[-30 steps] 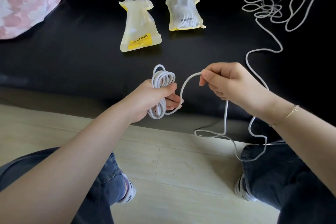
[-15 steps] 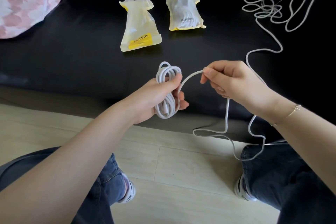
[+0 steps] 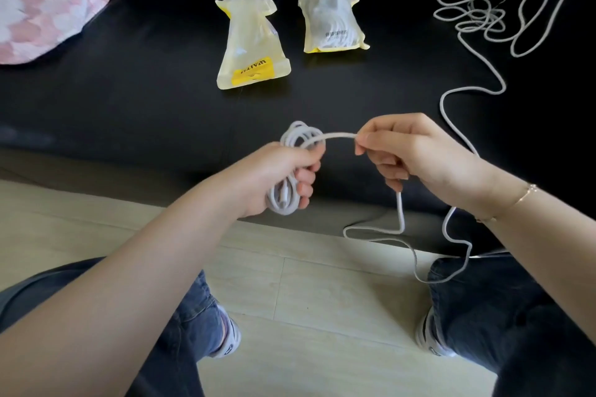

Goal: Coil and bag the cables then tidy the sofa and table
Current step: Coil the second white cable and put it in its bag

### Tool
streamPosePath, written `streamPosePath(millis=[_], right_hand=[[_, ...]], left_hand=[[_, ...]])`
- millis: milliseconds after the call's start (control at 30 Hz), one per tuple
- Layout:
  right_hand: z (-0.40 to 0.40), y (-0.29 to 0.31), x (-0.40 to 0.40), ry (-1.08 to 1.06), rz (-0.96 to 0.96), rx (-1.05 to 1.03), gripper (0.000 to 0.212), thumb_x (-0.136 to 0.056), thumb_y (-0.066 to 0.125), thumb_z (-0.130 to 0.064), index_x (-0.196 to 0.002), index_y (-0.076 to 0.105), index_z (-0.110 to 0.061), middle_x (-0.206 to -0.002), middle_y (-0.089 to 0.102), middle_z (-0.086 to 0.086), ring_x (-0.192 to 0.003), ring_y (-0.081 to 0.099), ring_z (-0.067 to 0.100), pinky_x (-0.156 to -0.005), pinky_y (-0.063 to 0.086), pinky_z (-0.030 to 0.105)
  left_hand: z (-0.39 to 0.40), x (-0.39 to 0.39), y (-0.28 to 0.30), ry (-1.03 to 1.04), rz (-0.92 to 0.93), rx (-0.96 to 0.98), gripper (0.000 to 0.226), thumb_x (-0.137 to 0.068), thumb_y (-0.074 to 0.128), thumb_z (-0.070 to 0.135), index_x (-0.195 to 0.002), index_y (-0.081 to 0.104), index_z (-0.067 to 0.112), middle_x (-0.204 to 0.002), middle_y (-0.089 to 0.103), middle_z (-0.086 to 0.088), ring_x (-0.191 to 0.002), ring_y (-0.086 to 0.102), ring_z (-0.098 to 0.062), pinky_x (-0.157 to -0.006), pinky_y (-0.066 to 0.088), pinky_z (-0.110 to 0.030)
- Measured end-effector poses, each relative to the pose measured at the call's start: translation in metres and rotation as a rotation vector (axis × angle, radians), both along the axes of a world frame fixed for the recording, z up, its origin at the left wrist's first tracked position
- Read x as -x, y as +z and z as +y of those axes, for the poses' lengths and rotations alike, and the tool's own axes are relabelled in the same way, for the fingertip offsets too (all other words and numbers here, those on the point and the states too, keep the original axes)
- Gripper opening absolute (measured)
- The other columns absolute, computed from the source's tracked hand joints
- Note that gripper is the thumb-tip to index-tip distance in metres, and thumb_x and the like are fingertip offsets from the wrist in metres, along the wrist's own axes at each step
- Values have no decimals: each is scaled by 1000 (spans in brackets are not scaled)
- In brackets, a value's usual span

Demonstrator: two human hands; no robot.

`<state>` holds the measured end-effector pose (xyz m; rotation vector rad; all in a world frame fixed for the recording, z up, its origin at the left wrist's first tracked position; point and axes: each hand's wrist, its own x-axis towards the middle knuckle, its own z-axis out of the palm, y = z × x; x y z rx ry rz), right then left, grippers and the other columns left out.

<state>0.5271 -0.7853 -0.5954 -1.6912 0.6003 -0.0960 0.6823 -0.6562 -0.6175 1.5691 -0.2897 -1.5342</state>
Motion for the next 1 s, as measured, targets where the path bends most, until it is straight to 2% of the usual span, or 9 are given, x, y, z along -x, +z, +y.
streamPosePath(millis=[100, 200, 333, 500, 600, 700, 767, 933, 1000], right_hand=[[-6, 0, 1, -80, 27, 53, 29, -97, 54, -21, -71, 56, -7, -50, 32, -5, -47, 28, 16, -48, 31, 30], [-11, -1, 2, -168, 18, 53, 33, -98, 54, -23, -68, 55, -9, -47, 29, -8, -45, 24, 13, -47, 24, 29], [-4, -7, -1, -203, 43, 44, 33, -97, 54, -21, -66, 56, -11, -50, 27, -2, -45, 21, 13, -45, 16, 25], [15, -16, -7, -71, 112, 87, 35, -95, 56, -20, -60, 59, -14, -46, 33, -7, -44, 25, 11, -42, 22, 21], [20, -17, -8, -4, 147, 103, 35, -95, 56, -21, -61, 60, -15, -46, 33, -6, -46, 26, 12, -45, 23, 23], [23, -16, -8, 56, 157, 119, 34, -96, 56, -24, -63, 61, -15, -50, 34, -3, -48, 27, 13, -47, 24, 23], [24, -15, -7, 82, 149, 145, 34, -96, 55, -28, -66, 63, -15, -52, 34, -1, -49, 28, 13, -47, 24, 23], [25, -15, -6, 81, 159, 179, 35, -97, 53, -32, -69, 63, -14, -54, 35, 1, -49, 29, 13, -50, 27, 27], [25, -15, -6, 81, 163, 177, 35, -98, 51, -31, -69, 62, -15, -53, 37, -2, -50, 32, 14, -53, 32, 32]], left_hand=[[1, -12, 11, 286, 301, 92, 29, -97, 57, 30, -74, 51, 14, -53, 38, 8, -43, 39, -4, -45, 41, -17], [3, -22, 18, 452, 386, 148, 25, -97, 57, 30, -81, 54, 11, -55, 38, 9, -43, 40, -3, -43, 42, -16], [4, -11, 16, 343, 322, 172, 24, -93, 61, 27, -104, 65, 5, -53, 36, 9, -43, 38, -3, -44, 41, -16], [2, 2, 9, 256, 286, 179, 30, -93, 61, 26, -117, 68, 9, -48, 34, 9, -41, 35, -4, -46, 39, -15], [1, 5, 10, 218, 276, 179, 29, -91, 62, 27, -112, 72, 9, -48, 34, 8, -41, 35, -4, -45, 41, -16], [1, 8, 12, 208, 227, 177, 18, -92, 62, 26, -89, 70, 11, -48, 36, 8, -41, 36, -4, -46, 42, -17], [0, 9, 12, 221, 218, 184, 18, -92, 62, 26, -81, 66, 12, -49, 37, 7, -43, 37, -5, -47, 43, -18], [-1, 7, 12, 322, 339, 184, 18, -95, 60, 22, -84, 62, 7, -61, 47, 1, -51, 50, -8, -55, 53, -24], [0, 3, 10, 313, 323, 183, 19, -95, 61, 23, -83, 64, 8, -65, 52, 0, -57, 54, -10, -68, 56, -28]])
